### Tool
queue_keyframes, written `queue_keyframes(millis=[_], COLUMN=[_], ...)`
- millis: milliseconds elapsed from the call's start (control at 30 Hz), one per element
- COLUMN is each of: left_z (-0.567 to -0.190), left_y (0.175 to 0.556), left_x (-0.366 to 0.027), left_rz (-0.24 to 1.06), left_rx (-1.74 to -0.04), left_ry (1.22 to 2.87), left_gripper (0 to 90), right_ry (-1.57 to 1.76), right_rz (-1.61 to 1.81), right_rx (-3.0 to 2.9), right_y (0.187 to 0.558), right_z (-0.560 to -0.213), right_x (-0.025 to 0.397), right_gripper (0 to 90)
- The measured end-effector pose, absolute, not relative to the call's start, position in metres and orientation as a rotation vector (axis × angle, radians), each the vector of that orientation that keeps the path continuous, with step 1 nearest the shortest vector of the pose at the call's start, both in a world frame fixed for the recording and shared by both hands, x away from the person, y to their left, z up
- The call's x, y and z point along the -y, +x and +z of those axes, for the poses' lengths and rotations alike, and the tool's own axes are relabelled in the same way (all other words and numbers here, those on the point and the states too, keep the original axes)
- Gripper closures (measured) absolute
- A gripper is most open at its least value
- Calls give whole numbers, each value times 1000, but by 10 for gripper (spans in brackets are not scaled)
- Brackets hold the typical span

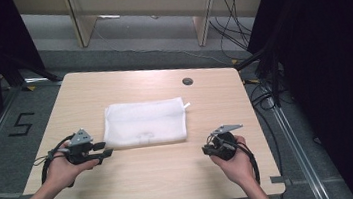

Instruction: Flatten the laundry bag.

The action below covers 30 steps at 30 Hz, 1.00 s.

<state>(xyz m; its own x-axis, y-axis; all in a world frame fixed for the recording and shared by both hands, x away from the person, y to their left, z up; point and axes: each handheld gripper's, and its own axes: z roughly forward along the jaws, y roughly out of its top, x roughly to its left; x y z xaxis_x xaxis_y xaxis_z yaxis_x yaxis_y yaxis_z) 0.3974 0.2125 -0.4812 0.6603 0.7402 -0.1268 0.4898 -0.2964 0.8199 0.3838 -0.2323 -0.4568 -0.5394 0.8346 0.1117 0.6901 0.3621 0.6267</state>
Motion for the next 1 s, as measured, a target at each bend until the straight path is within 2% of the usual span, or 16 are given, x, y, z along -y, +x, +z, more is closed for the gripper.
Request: queue_keyframes(millis=[100,267,500,567,633,767,867,1000], left_z=[-474,-474,-477,-479,-483,-491,-494,-497], left_y=[405,427,444,449,451,454,456,457], left_x=[-214,-210,-207,-209,-209,-206,-205,-202], left_rz=[354,360,396,389,371,289,272,289], left_rx=[-984,-1058,-1179,-1191,-1216,-1242,-1263,-1234], left_ry=[1919,1914,1935,1996,1995,1996,2006,2064], left_gripper=[495,440,450,462,484,508,575,687], right_ry=[1381,1403,1428,1434,1446,1507,1549,1608], right_rz=[885,904,918,905,909,876,828,823], right_rx=[-2406,-2386,-2375,-2393,-2389,-2391,-2404,-2455], right_y=[393,417,448,459,470,481,485,488], right_z=[-451,-448,-451,-453,-456,-461,-470,-474], right_x=[229,217,199,192,184,179,174,170], right_gripper=[852,787,706,685,644,619,657,814])
